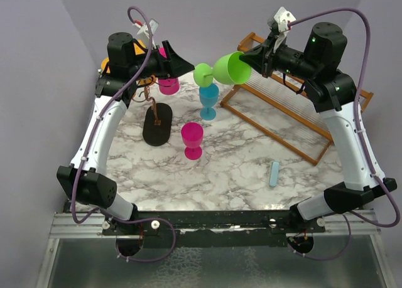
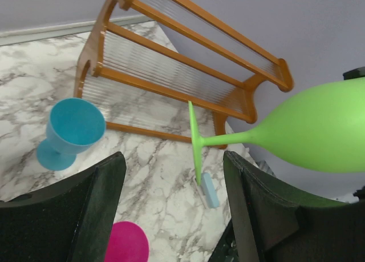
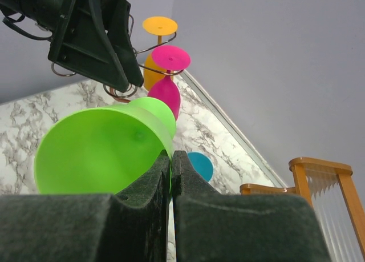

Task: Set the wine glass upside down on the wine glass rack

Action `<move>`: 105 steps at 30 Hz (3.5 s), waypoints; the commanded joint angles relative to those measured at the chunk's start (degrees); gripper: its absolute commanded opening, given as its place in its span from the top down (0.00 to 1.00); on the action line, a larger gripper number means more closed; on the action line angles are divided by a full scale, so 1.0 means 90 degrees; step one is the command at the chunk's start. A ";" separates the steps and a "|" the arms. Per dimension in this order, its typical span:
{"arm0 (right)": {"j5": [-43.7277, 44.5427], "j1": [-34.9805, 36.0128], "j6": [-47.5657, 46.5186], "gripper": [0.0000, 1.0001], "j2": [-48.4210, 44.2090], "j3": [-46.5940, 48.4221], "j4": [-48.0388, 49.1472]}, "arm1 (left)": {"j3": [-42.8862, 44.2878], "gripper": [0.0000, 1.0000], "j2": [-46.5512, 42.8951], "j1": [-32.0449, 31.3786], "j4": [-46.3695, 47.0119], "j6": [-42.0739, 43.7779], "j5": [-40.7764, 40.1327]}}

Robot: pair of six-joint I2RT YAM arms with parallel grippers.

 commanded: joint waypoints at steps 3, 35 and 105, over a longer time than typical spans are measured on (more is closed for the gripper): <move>-0.0166 0.0018 0.0175 0.99 -0.0012 0.0107 0.0234 | -0.0328 0.31 -0.0057 -0.0022 0.0908 -0.0810 0.0878; -0.0183 0.0018 0.0081 0.99 0.0000 0.0009 0.0250 | -0.0657 0.96 0.0294 -0.0250 0.1491 -0.1389 0.1574; 0.0237 -0.0398 -0.0661 0.18 -0.1269 -0.1094 0.0166 | 0.1706 1.00 -0.1978 -0.0185 -0.6234 1.0386 -0.5088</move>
